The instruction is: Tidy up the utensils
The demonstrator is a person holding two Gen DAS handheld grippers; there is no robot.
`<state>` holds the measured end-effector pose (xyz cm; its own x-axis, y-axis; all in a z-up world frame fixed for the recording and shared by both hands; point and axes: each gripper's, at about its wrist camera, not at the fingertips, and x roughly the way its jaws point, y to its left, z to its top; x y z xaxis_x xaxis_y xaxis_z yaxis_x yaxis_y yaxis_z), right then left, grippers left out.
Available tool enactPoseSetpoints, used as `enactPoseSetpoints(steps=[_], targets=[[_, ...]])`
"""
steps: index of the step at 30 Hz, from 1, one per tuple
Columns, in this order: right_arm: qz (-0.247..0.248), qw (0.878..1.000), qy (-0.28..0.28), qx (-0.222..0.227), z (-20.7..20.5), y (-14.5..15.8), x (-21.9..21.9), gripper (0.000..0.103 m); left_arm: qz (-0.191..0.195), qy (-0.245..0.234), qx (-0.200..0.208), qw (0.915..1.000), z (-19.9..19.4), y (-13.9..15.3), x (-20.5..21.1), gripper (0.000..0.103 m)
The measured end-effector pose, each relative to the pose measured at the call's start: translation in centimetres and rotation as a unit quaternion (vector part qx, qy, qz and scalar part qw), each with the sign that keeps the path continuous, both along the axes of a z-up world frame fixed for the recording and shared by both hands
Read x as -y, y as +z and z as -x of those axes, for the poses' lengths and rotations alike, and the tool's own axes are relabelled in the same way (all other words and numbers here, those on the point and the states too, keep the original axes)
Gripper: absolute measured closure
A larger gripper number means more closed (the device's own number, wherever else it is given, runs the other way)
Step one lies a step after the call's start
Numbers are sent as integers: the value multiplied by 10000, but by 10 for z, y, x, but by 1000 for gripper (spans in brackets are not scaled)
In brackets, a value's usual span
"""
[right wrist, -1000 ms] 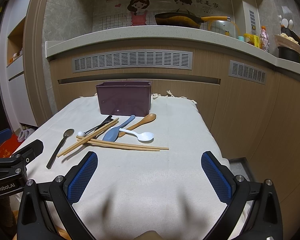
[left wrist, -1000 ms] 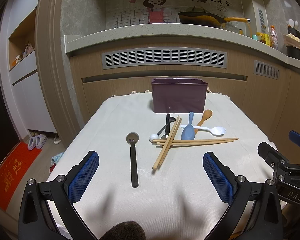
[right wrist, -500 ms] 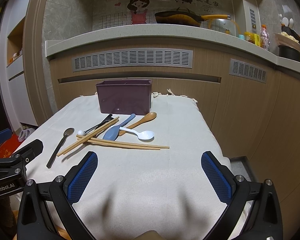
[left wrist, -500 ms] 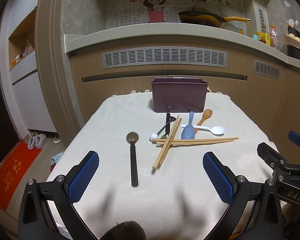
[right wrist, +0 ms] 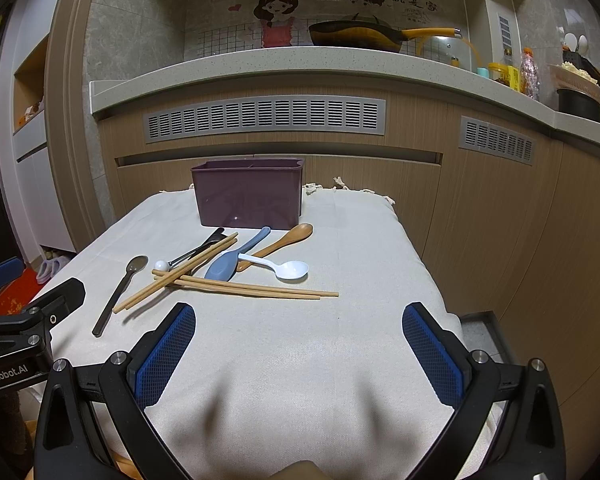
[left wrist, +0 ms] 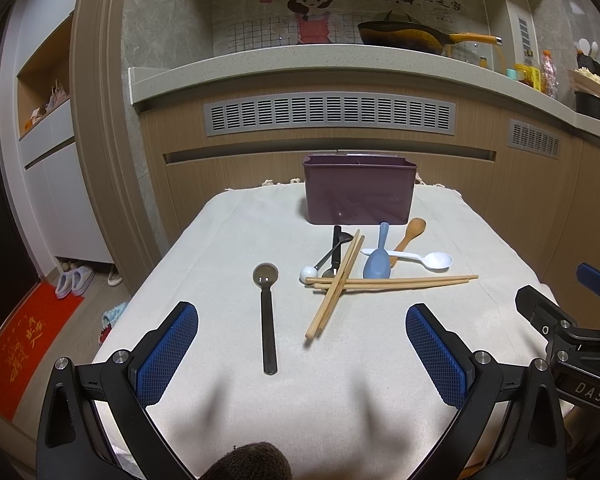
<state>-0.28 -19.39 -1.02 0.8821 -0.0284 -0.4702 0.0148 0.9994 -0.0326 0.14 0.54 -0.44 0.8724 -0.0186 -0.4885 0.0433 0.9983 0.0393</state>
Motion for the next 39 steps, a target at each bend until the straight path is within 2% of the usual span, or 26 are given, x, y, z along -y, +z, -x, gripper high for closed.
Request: enactPoseSetpoints(steps=[6,16,21,26,30,33,36,37,39], targets=[[66,10000,14,62,-1,0,0,0,43,-16,-66,10000,-6,1,0,0],[215,9997,22,122,-28,7,8,0,-7,-37,-226,9997,-37,0,-3,0],[392,9990,155,144,-50,13,4,0,115,-9,-347,9993,-61,2,-18,0],[483,9982,340,42,-76,13,-4,0,305,122,-292,9990,-81,2,-47,0],[519,9975,459,-120,-100,9,-10,0,428,-123,-614,9971,-105,-6,-63,0],[540,9972,496,-172,-112,7,-14,0,540,-495,-945,9928,-126,-15,-67,0],[551,9965,570,-252,-121,3,-18,0,577,-571,-1333,9877,-147,-27,-68,0],[559,9963,587,-284,-123,1,-19,0,503,-457,-1444,9872,-154,-33,-68,3],[558,9960,607,-350,-128,-2,-20,0,289,-98,-1531,9877,-163,-40,-68,25]])
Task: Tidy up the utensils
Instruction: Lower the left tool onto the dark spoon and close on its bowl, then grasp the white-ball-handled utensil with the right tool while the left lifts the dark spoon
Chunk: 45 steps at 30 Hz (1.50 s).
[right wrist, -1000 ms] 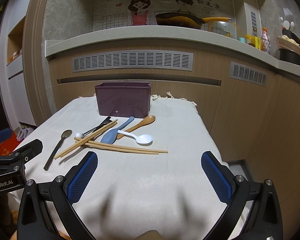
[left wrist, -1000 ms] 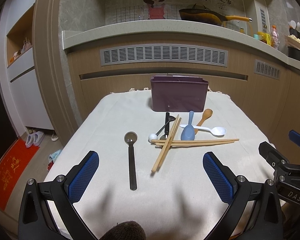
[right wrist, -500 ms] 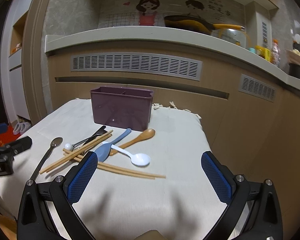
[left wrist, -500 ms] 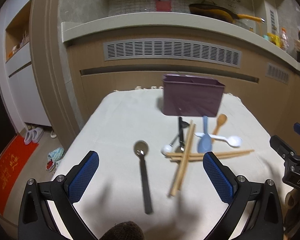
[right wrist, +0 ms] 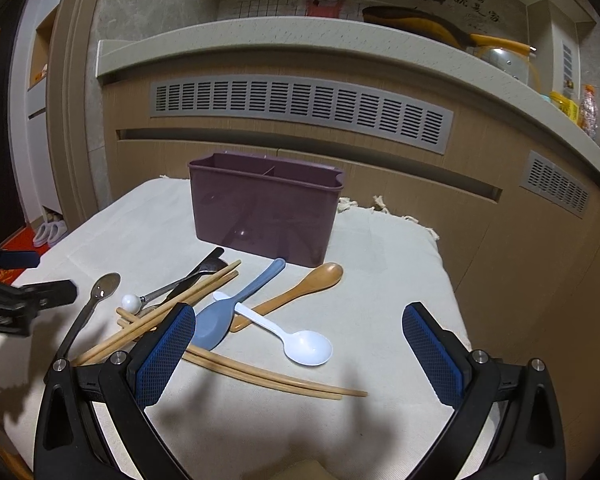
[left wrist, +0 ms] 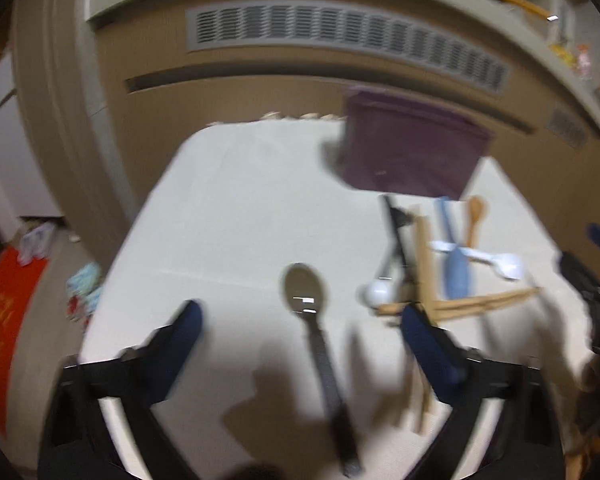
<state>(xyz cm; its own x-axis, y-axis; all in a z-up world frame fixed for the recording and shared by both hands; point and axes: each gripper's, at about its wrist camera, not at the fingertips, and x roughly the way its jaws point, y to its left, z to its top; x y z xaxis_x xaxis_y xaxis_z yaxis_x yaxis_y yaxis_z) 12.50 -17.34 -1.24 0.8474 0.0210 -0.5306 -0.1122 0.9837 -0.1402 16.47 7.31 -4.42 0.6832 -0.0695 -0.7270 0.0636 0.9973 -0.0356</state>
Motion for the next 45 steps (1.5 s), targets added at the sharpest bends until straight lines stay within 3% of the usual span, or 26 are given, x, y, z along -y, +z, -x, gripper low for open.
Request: enactPoseSetpoints(steps=[1,7,12,15,19,23,27,31,38,45], targets=[[-8,10000,4,-29,-1,-1,0,0,-164,176,-67,9997,-5,-4,0,37],[-56,9998,116,-166,-8,-7,-4,0,79,146,-613,9980,-33,-25,3,39],[-371,9971,404,-523,-31,-3,-11,0,4,36,-811,9967,-50,-36,14,50],[-569,9923,671,-870,-52,-3,-21,2,-90,-10,-756,9971,-56,-37,16,51],[-459,9884,891,-1139,-73,-7,-41,13,-136,-141,-603,9980,-58,-35,14,68],[-508,9833,929,-1481,-90,-19,-54,21,72,-66,-370,9993,-50,-29,3,68],[-392,9784,916,-1809,-106,-29,-65,45,224,-67,156,9996,-24,-7,-6,68],[-147,9761,1137,-1847,-108,-27,-77,67,519,-7,511,9973,-6,11,-22,68],[-75,9617,1919,-1955,-85,-30,-116,73,848,148,631,9943,-1,15,-44,68],[775,9510,2418,-1766,-72,-35,-127,74,973,49,520,9939,6,11,-51,68]])
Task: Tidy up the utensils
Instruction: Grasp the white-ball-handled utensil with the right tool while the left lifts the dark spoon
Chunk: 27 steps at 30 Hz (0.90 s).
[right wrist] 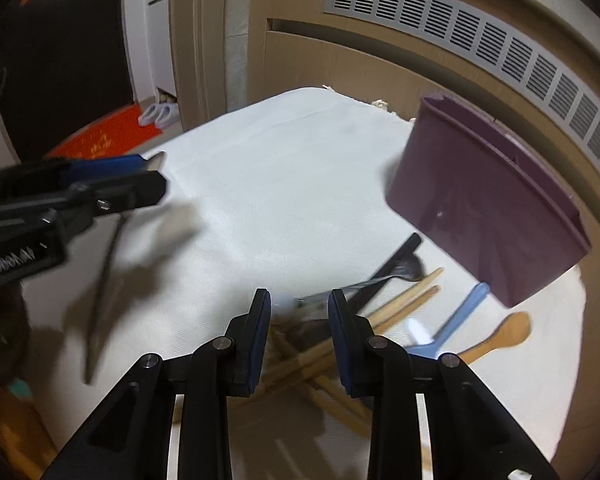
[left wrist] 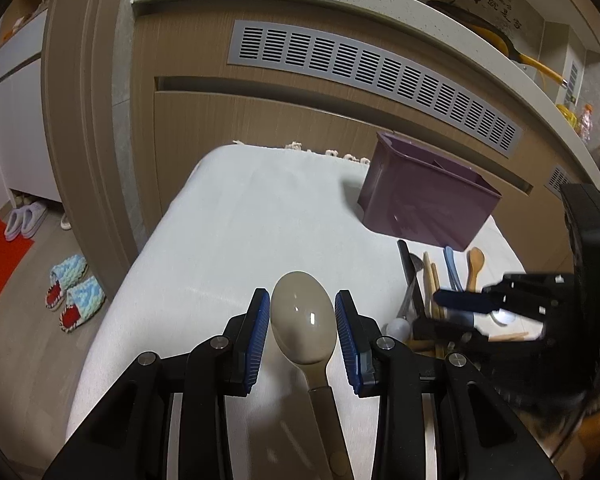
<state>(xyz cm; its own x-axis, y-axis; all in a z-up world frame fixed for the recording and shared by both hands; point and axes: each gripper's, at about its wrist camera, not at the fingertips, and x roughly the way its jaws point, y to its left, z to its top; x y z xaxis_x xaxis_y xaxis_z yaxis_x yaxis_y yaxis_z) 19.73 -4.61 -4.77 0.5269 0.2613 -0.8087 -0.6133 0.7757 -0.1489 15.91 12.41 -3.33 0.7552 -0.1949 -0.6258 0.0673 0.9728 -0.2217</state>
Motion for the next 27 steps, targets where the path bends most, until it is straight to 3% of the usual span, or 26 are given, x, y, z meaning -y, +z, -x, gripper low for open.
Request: enactPoseSetpoints(steps=[5,20,27], targets=[[378,9990,208,-110,-6,-11,4,74,125,2,-40,9999,-1,0,-3,68],[362,9943,1007,-47,-28,-22,-39,73,147,35,-147,9998,-2,-2,-7,68],[383,9893,1411,-24,-46,-26,-63,63,147,69,-191,9997,-3,-4,-8,68]])
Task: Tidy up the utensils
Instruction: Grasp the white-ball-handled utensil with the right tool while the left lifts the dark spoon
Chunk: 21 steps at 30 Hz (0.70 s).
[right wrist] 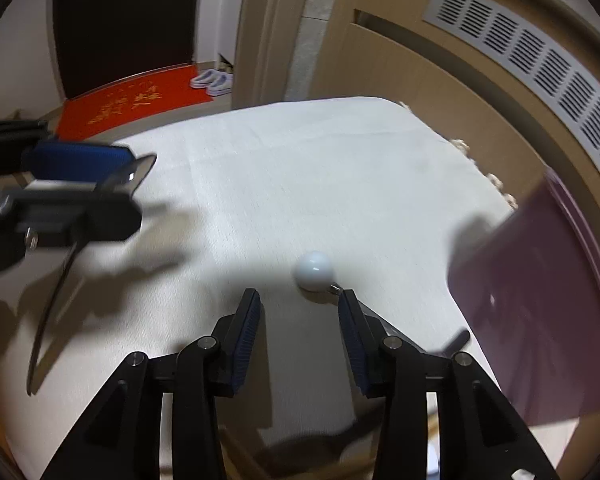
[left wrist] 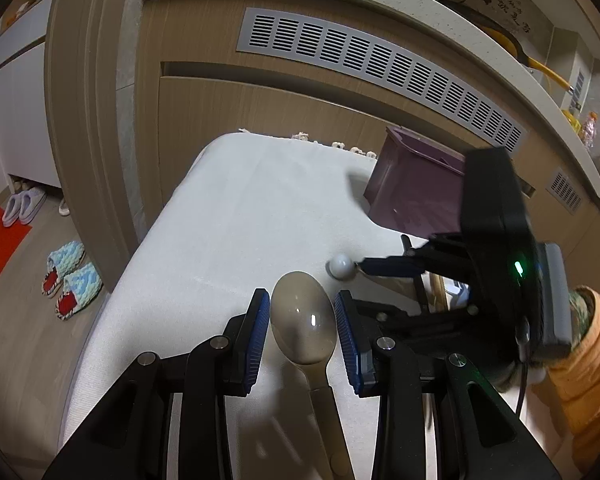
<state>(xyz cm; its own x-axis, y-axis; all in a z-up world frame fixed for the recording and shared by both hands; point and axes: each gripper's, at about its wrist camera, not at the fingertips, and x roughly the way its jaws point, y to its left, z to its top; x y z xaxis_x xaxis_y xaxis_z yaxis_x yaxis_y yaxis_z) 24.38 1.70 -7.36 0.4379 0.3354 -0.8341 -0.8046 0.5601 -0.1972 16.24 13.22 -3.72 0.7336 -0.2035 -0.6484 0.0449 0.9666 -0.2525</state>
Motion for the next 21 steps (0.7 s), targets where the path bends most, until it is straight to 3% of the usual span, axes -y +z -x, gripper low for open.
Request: enactPoseSetpoints(steps=[5,8,13,17,19,21], targets=[[-252,9985,-153,-469,-33,2,-4,59,-15,65,-27,10000,1,0,-4,68],[-353,9978,-398,-394,-48,8,-1,59,-18,86,-40,10000,0,-2,-6,68],[-310,9991,-201,-214,-57,17,-1,59,31,78,-86,9999,-6,-6,-8,68],[-162,9989,-213,-390,-75,6,-6,59,29,25,-135,9999,-13,-10,-4,68],[-208,9975,-326,-589,-87,1,-7,67,20,8,-161,9999,-16,-10,-3,68],[-313,9952,-407,-838,-91,-1,-7,81,-7,-1,-168,9999,-18,-9,-2,68]])
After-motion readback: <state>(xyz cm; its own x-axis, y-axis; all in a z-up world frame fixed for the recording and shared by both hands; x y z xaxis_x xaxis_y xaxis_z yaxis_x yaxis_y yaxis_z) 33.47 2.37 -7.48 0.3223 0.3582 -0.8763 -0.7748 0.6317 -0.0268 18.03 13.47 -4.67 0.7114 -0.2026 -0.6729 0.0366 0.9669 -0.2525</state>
